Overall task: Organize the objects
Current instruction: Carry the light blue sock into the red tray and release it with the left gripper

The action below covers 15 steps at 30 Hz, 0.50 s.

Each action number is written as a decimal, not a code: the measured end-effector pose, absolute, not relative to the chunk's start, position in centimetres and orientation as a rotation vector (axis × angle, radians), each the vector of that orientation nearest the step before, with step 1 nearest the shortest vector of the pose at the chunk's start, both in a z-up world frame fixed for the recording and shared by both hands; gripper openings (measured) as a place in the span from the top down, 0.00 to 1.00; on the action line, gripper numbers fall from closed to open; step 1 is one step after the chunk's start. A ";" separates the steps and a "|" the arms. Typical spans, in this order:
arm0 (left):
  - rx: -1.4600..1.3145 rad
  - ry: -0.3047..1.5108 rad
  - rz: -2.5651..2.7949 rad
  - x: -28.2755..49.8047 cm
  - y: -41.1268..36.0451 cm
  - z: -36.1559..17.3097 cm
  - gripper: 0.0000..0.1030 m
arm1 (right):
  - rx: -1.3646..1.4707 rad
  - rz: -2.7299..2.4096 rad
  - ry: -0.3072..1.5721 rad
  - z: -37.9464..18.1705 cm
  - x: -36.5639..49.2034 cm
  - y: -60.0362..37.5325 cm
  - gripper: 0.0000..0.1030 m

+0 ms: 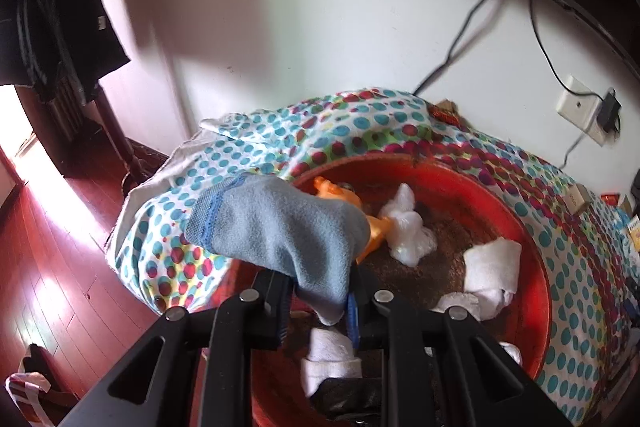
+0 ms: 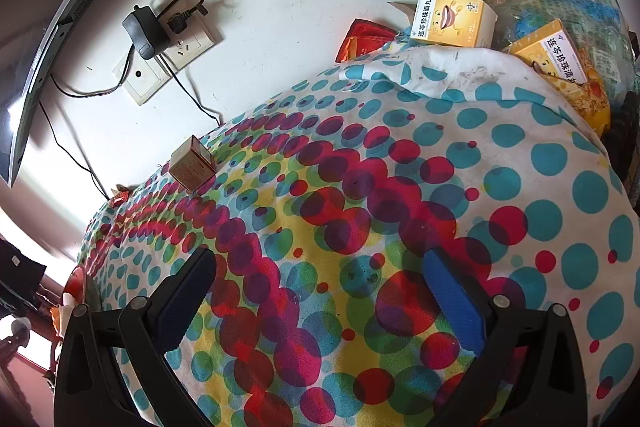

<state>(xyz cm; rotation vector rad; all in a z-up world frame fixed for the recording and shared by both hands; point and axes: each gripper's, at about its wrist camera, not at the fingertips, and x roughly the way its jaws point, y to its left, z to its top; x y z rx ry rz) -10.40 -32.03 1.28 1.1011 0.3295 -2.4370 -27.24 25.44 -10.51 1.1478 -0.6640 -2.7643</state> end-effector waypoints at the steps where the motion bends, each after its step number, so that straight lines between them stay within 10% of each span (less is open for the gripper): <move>1: 1.117 0.315 -2.450 -10.8 -31.4 1.0 0.79 | 1.149 -2.765 -0.662 -10.5 -27.3 25.4 0.00; 15: 1.280 0.336 -2.467 -15.7 -26.1 -4.5 0.79 | 1.157 -2.767 -0.651 -10.5 -27.2 25.3 0.00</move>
